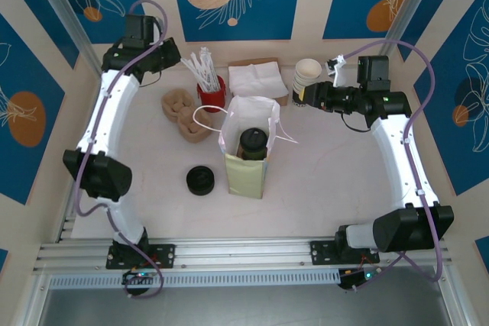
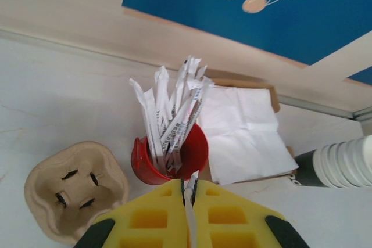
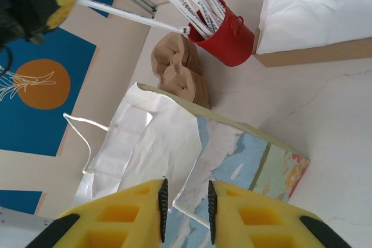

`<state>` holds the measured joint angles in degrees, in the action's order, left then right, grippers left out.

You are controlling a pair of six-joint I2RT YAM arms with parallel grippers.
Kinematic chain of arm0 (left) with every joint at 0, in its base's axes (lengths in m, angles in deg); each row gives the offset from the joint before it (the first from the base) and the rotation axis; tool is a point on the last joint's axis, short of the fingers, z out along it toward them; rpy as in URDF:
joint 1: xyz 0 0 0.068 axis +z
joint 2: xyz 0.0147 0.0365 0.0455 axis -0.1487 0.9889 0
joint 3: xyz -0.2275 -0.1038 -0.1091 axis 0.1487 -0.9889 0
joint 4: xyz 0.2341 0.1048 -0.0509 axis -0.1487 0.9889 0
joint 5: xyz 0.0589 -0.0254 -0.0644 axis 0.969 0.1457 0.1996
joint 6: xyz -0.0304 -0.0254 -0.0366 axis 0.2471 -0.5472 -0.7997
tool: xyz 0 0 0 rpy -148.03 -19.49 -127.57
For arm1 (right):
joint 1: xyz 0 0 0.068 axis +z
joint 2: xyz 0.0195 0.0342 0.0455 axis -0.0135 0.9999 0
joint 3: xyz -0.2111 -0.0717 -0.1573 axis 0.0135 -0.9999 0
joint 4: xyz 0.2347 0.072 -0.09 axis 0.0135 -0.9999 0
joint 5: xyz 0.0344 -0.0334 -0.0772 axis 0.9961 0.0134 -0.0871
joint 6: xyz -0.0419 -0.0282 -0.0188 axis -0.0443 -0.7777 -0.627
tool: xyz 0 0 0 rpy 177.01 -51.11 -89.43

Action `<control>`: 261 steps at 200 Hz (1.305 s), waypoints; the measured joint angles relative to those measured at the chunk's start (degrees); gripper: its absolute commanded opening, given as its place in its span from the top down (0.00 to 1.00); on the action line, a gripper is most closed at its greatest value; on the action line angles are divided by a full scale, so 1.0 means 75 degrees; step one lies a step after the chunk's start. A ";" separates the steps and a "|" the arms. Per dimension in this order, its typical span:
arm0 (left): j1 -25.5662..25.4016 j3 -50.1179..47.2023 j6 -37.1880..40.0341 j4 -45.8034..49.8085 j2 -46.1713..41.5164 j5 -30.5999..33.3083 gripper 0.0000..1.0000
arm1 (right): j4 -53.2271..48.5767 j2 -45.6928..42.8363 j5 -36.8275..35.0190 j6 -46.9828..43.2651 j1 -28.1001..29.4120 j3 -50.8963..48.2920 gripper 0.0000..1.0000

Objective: Pack the takeout coffee

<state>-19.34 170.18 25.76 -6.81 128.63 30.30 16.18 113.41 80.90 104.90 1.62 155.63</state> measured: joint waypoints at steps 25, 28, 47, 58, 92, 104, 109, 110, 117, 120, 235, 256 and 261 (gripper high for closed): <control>-0.0035 0.0047 0.0125 0.0242 -0.0344 -0.0073 0.93 | 0.0009 0.0044 0.0009 0.0000 0.0006 0.0000 0.73; -0.0050 0.0073 0.0140 0.0297 -0.0361 -0.0076 0.93 | 0.0009 0.0050 0.0009 0.0003 0.0006 0.0000 0.73; -0.0082 0.0329 0.0265 0.0656 -0.0446 -0.0154 0.92 | 0.0029 0.0070 0.0012 0.0032 0.0009 0.0003 0.73; -0.0105 0.0551 0.0318 0.0880 -0.0516 -0.0195 0.91 | 0.0070 0.0085 0.0012 0.0085 0.0015 0.0006 0.73; -0.0184 0.1096 0.0332 0.1326 -0.1215 -0.0516 0.91 | 0.0122 0.0221 0.0015 0.0233 0.0055 0.0259 0.73; -0.0254 0.1151 0.0329 0.1396 -0.1603 -0.0653 0.91 | 0.0137 0.0289 0.0015 0.0341 0.0079 0.0356 0.73; -0.0306 0.1160 0.0332 0.1411 -0.1778 -0.0720 0.90 | 0.0149 0.0321 0.0015 0.0361 0.0082 0.0385 0.73; -0.0315 0.1160 0.0332 0.1413 -0.1804 -0.0737 0.90 | 0.0149 0.0329 0.0017 0.0376 0.0085 0.0391 0.73; -0.0414 0.1174 0.0332 0.1440 -0.2034 -0.0851 0.91 | 0.0146 0.0391 0.0015 0.0434 0.0087 0.0452 0.73; -0.0460 0.1177 0.0332 0.1448 -0.2136 -0.0892 0.91 | 0.0149 0.0417 0.0015 0.0449 0.0087 0.0481 0.73; -0.2981 -0.2022 0.1358 0.1125 -0.3943 -0.1510 0.87 | -0.0309 0.1582 -0.0463 0.0685 0.0087 0.3666 0.68; -0.3069 -0.2468 0.1614 0.1005 -0.4048 -0.1652 0.89 | -0.0434 0.1719 -0.0452 0.0816 0.0137 0.4065 0.68; -0.3080 -0.2500 0.1679 0.0968 -0.4048 -0.1684 0.89 | -0.0466 0.1725 -0.0452 0.0831 0.0137 0.4092 0.68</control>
<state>-42.44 151.43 38.35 0.45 98.28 17.67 12.69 126.35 77.52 111.13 2.65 186.31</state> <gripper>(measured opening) 0.125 0.318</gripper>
